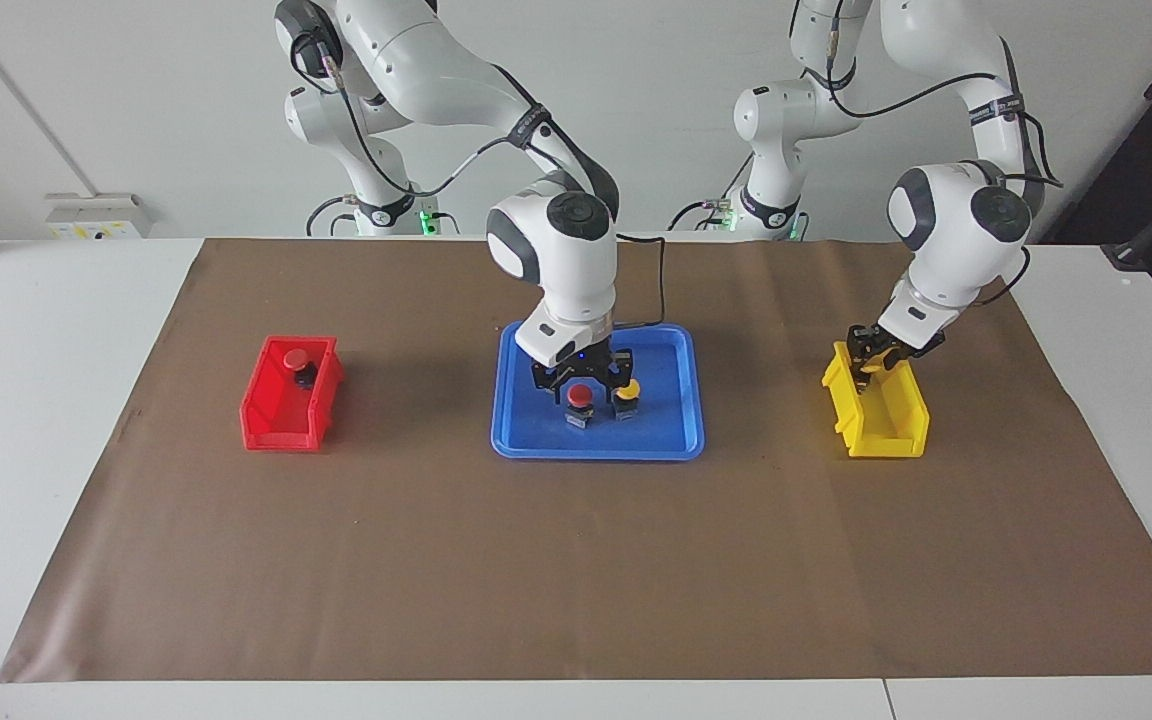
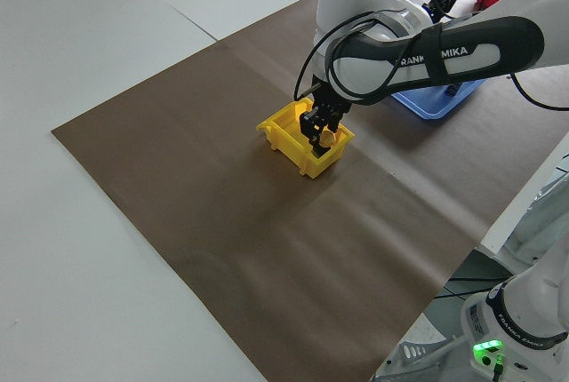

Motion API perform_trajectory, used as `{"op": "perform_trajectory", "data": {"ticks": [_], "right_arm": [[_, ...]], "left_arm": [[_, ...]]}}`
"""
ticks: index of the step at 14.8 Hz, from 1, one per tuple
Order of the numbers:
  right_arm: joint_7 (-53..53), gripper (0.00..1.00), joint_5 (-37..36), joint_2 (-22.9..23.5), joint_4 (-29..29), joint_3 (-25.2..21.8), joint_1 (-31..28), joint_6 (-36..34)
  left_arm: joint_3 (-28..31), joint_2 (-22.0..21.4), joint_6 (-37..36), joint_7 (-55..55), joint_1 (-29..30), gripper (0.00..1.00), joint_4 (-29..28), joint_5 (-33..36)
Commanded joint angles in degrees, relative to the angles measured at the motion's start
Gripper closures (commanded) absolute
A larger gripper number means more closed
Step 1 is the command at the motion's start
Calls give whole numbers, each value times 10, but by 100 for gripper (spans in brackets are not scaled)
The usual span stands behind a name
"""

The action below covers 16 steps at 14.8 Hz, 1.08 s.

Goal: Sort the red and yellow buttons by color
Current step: 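Grasp the second red button with the right gripper while the left gripper releases, then carry the red button to the red bin while the left gripper reaches the tray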

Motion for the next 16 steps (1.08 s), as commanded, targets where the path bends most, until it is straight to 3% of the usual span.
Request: {"op": "perform_trajectory", "data": {"ticks": [1,3,4,5,6,8,9,11,13,14,16], "right_arm": [[8,35,-12,-16,-26,1,-3,14],[8,49,-12,-19,-41,1,-3,28],[8,69,-11,-19,-40,1,-4,27],[8,82,-11,-19,-34,1,-5,19],[8,88,-11,-18,-21,1,-6,7],[-10,89,-12,-20,36,1,-19,-72],[-40,89,-11,-43,43,1,-38,-106],[-132,89,-3,-133,-9,1,-110,-163],[-285,89,35,-211,-81,1,-195,-175],[-350,89,58,-240,-113,1,-240,-171],[-459,89,68,-252,-138,0,-313,-155]], "left_arm": [[-5,-6,1,-2,7,34,13,10],[-5,-5,-70,-1,8,34,81,10],[-4,-5,-125,1,8,28,130,10],[-4,-4,-174,4,13,1,180,9],[-4,-4,-214,5,13,0,225,10],[-7,-3,-284,5,5,0,315,6],[-10,-2,-313,5,4,0,348,2],[-11,3,-381,2,-6,0,411,-11],[-13,5,-374,-8,-16,0,411,-13],[-14,-5,-322,-31,-31,0,362,-15],[-15,-19,-203,-129,-87,0,264,-16]]}}
